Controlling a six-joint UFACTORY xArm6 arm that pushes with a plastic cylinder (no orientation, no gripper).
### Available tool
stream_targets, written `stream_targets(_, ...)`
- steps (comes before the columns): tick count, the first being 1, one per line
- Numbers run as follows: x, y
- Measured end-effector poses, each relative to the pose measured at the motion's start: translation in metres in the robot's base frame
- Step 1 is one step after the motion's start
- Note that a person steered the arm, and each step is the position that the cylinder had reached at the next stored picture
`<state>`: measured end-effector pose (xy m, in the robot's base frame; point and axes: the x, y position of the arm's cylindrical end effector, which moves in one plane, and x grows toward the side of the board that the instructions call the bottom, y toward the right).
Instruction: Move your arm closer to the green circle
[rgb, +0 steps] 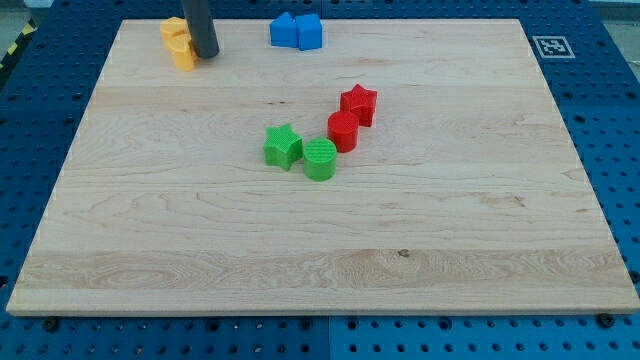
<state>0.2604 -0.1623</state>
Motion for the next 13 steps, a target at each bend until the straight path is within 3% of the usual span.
stream_targets(3,-0.005,0.005)
stream_targets(5,0.002,0.128)
stream_targets(6,0.007,0.134)
stream_targets(8,0.009,0.134)
stream_targets(9,0.028,0.105)
stream_targets(11,0.106,0.026)
stream_targets(12,0.148,0.031)
stream_targets(13,0.148,0.032)
